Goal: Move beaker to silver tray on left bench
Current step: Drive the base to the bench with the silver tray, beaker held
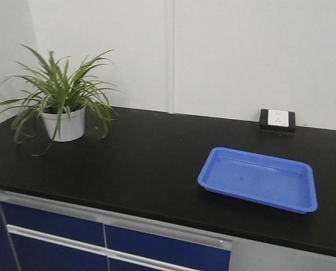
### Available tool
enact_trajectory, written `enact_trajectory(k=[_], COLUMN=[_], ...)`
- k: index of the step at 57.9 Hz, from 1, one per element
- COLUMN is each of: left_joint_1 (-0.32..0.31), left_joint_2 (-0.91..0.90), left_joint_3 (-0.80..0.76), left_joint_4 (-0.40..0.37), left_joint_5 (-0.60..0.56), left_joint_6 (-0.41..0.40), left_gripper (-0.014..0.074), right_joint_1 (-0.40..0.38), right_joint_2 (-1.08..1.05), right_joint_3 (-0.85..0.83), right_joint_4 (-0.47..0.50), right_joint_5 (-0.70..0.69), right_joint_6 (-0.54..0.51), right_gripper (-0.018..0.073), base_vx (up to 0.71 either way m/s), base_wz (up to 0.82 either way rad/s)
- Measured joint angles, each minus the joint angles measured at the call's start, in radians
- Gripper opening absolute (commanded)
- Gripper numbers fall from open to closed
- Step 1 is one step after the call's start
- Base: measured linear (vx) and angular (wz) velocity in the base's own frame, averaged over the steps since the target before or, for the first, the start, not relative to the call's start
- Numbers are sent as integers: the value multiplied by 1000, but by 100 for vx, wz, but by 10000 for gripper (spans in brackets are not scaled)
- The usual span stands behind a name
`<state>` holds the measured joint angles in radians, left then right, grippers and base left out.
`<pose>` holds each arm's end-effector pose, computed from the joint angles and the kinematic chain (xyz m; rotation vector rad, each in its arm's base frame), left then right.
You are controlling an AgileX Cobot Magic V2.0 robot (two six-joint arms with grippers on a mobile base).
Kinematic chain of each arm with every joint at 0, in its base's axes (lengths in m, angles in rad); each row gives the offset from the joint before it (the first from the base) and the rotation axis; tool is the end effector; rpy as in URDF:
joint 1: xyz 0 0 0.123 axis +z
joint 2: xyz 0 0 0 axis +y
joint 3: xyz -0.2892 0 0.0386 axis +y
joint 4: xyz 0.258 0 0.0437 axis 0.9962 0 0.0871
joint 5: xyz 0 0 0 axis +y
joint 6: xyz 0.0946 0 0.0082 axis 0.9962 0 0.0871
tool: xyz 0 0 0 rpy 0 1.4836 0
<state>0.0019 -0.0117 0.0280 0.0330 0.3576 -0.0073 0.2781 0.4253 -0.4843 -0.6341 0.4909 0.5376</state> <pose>0.0601 0.0012 0.1708 0.0121 1.8574 0.0284 0.0992 0.0007 0.3128 -0.0890 1.8194 -0.0893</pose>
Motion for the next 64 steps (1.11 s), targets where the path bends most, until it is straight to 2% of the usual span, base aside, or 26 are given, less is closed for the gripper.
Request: enact_trajectory(k=[64], left_joint_1=[0], left_joint_2=[0], left_joint_3=[0], left_joint_4=[0], left_joint_5=[0], left_joint_6=[0], left_gripper=[2], right_joint_1=[0], right_joint_2=[0], right_joint_3=[0], right_joint_4=[-1], right_joint_5=[0], right_joint_6=[0], right_gripper=[-3], base_vx=[-35], base_wz=[51])
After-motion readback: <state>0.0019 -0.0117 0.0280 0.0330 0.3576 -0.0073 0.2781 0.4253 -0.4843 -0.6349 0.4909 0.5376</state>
